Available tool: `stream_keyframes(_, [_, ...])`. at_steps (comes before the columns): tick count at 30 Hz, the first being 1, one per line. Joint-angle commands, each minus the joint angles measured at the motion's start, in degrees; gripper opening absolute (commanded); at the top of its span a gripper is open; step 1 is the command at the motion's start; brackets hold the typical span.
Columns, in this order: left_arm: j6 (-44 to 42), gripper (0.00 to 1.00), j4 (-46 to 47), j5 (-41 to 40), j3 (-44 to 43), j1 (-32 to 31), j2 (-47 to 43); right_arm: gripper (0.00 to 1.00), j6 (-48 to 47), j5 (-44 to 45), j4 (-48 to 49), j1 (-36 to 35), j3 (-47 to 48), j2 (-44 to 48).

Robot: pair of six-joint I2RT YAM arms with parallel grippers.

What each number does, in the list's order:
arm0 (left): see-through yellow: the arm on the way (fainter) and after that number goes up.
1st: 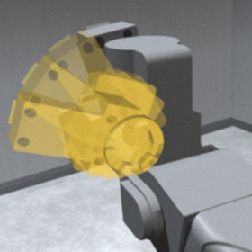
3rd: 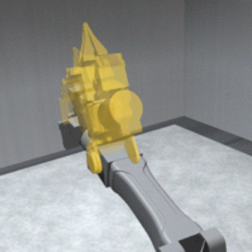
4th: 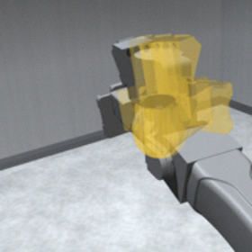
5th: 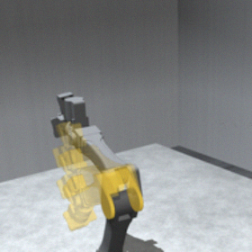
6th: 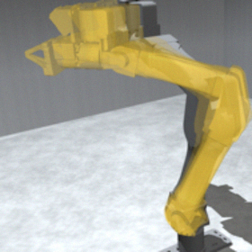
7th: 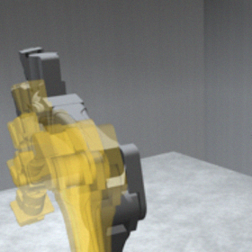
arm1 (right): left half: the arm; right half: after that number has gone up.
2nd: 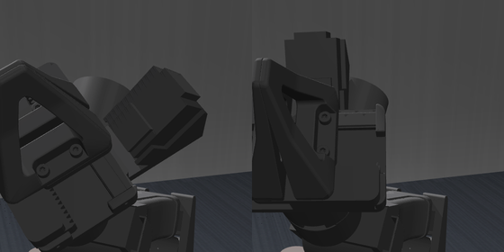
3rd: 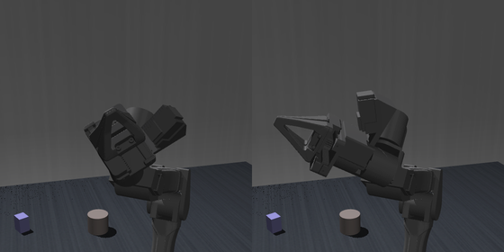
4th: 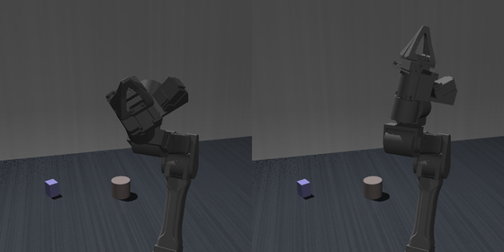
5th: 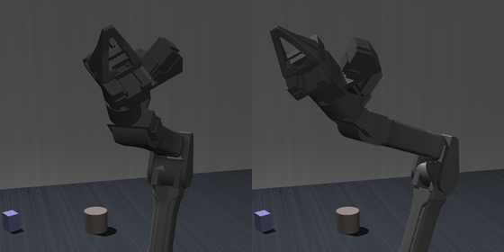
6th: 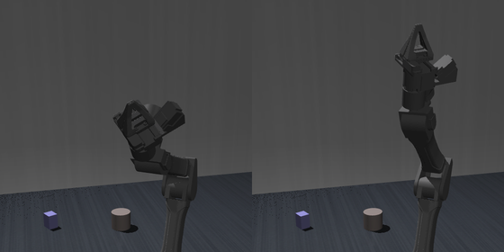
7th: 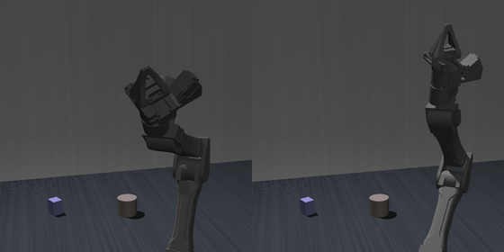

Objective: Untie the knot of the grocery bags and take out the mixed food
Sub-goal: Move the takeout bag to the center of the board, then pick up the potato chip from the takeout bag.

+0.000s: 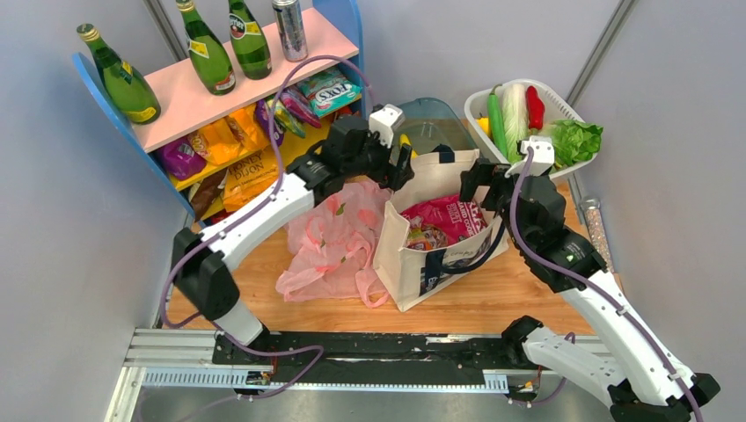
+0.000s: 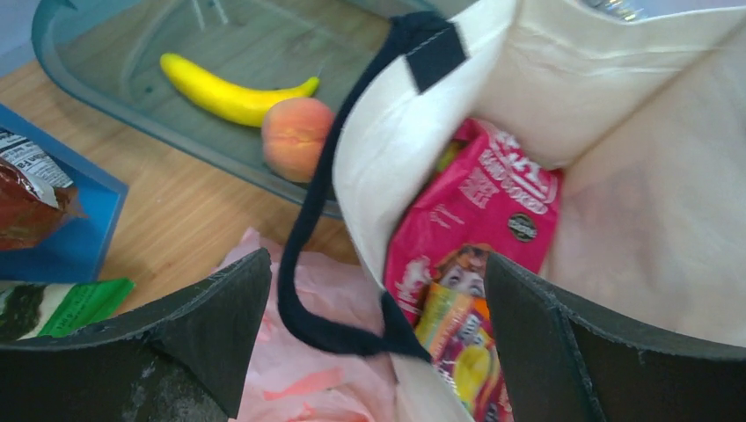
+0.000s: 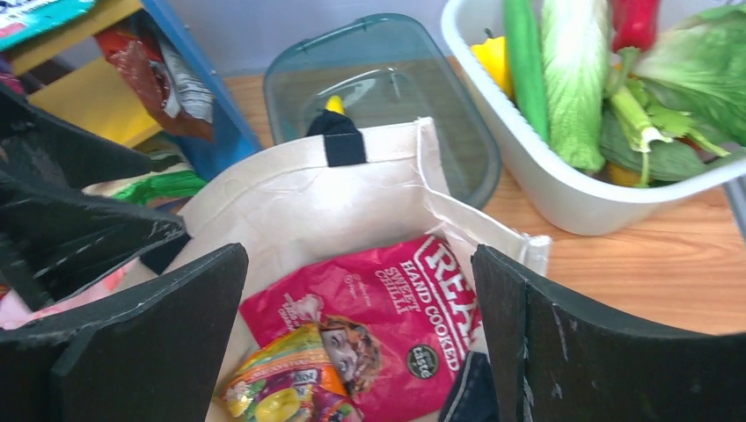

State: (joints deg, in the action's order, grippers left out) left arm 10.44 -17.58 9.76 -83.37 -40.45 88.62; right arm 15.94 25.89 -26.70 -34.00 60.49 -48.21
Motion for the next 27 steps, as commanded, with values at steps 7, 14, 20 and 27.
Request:
stream_keyframes(7, [-8.43,0.91,-8.36,-5.03,-7.72,-2.04,10.56,1.0,-2.35,4.11,-4.2,-0.1,-0.66,2.69])
stream_keyframes(14, [-8.31,0.16,-5.37,2.75,-6.69,-2.86,9.01,1.0,0.47,-25.68,-0.37,-0.1,-0.19,6.37])
stream_keyframes(20, [-8.53,0.0,7.21,10.22,-4.06,-3.49,4.15,1.0,4.38,-22.54,-2.61,-0.1,-2.54,4.75])
stream_keyframes(27, [-13.05,0.0,21.21,18.55,2.37,-5.12,-1.92,1.0,11.69,-15.29,-8.4,-0.06,-5.8,7.92])
